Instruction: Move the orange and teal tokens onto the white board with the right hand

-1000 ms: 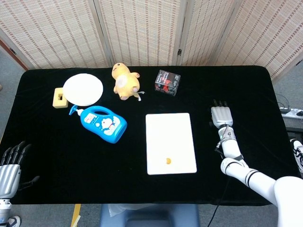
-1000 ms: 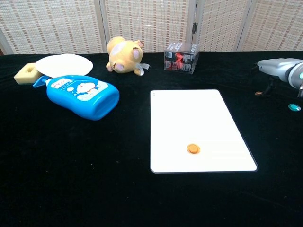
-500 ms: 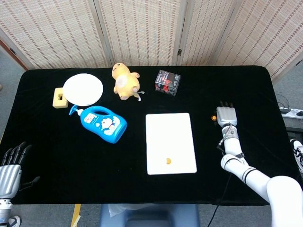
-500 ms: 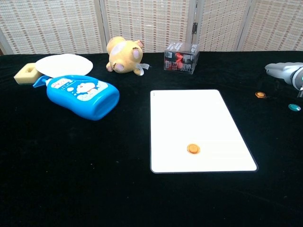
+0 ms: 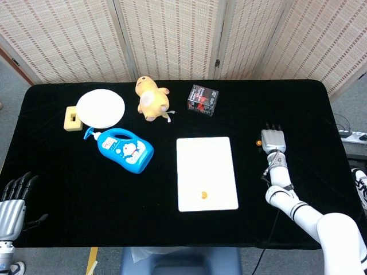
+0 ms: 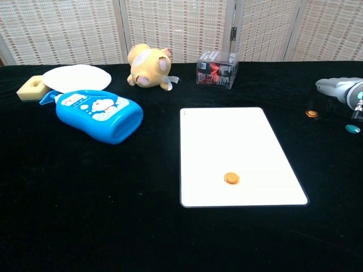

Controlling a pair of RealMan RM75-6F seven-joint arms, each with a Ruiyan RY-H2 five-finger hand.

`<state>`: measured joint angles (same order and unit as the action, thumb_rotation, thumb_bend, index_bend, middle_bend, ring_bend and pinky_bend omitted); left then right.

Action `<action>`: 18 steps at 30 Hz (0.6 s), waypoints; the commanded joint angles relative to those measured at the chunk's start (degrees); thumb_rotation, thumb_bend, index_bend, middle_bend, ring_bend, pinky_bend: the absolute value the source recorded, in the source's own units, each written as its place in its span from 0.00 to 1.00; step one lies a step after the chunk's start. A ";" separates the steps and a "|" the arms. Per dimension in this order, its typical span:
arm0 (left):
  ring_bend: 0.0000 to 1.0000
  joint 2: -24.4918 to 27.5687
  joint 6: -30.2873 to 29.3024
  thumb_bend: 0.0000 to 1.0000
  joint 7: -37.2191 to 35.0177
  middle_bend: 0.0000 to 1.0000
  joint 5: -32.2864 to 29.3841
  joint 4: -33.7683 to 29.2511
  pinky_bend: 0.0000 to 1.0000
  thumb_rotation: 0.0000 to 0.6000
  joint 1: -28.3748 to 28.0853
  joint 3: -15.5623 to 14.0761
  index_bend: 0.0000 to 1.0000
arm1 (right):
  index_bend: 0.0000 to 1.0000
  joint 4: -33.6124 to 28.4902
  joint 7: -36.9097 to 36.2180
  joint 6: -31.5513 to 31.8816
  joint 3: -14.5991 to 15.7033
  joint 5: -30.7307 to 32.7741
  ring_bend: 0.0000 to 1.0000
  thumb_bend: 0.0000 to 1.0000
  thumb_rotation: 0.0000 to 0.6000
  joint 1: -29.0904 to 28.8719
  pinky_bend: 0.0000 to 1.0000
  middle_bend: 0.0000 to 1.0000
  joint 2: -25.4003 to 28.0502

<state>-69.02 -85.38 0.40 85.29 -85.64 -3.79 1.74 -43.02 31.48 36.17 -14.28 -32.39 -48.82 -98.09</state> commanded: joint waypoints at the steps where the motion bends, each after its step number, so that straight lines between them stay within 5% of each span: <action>1: 0.00 -0.01 0.04 0.17 -0.03 0.00 -0.07 0.03 0.00 1.00 0.01 0.01 0.00 | 0.41 0.11 -0.05 0.06 -0.05 -0.25 0.03 0.40 1.00 -0.10 0.00 0.09 -0.19; 18: 0.00 -0.33 0.40 0.17 -0.23 0.00 -0.29 0.46 0.00 1.00 -0.11 0.08 0.00 | 0.47 0.67 0.73 0.10 -0.49 -0.45 0.04 0.40 1.00 -0.44 0.00 0.12 -0.56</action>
<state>-69.35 -84.97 0.17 85.00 -85.18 -3.90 1.82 -42.28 32.26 36.23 -14.73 -32.78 -49.28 -98.71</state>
